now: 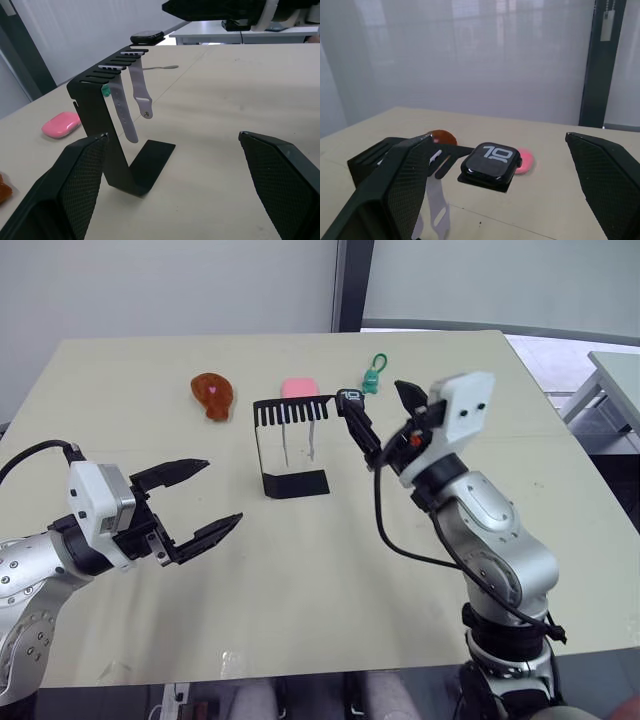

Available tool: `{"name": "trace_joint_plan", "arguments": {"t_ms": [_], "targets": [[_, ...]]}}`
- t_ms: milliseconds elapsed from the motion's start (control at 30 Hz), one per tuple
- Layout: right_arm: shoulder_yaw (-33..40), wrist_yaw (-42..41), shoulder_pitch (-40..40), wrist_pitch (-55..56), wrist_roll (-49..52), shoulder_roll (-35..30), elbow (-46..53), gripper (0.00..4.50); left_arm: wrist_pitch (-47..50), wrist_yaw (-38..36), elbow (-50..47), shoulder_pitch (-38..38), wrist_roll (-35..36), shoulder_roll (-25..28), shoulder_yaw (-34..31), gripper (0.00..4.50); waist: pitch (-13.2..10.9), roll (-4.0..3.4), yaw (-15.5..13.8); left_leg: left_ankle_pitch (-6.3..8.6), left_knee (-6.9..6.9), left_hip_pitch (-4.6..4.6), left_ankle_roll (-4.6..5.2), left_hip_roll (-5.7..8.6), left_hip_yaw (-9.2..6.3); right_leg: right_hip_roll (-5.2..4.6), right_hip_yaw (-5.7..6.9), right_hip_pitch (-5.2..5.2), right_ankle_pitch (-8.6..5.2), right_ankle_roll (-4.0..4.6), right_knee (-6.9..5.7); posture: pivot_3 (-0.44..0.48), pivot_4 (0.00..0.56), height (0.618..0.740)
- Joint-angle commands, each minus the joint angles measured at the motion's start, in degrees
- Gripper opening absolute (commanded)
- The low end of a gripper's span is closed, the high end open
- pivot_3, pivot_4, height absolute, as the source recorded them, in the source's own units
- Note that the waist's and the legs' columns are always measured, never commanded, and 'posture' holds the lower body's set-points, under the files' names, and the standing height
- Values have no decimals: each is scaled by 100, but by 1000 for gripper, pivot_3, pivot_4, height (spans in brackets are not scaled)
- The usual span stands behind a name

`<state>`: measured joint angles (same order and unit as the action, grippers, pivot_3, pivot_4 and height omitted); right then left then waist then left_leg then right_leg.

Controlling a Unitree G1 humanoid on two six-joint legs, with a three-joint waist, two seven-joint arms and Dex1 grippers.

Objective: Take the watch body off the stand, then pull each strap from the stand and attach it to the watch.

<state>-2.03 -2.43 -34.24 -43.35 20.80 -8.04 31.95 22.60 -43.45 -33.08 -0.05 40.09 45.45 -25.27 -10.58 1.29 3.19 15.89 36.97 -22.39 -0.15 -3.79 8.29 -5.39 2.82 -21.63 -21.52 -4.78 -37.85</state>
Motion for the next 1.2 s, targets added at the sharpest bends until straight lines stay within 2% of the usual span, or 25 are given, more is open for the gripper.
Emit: {"name": "trace_joint_plan", "arguments": {"t_ms": [33, 267, 533, 1200], "targets": [[86, 355, -397, -290, -167, 169, -152, 4500, -102, -55, -49, -103, 7, -22, 43, 4490, 0, 0, 0, 0, 0, -1, 0, 0, 0, 0, 0, 0, 0, 0, 0, 0, 150, 740], [40, 610, -804, -542, -301, 577, -369, 4500, -269, -165, -55, -279, 39, -53, 62, 4490, 0, 0, 12, -2, -6, -4, 2, -1, 2, 1, 0, -8, 0, 0, 0, 0, 150, 740], [-41, 512, -948, -720, -367, 756, -480, 4500, -124, 97, -59, -577, 253, -96, -39, 4490, 0, 0, 19, -2, -4, -11, 3, 0, 2, 0, 0, -12, 0, 0, 1, 0, 150, 740], [-15, 541, -907, -898, -470, 1082, -558, 4500, -188, 196, -8, -494, 113, -206, -112, 4490, 0, 0, 24, -2, -5, -23, 3, 0, 2, 0, 0, -25, 0, 0, 1, 0, 150, 740]]}}
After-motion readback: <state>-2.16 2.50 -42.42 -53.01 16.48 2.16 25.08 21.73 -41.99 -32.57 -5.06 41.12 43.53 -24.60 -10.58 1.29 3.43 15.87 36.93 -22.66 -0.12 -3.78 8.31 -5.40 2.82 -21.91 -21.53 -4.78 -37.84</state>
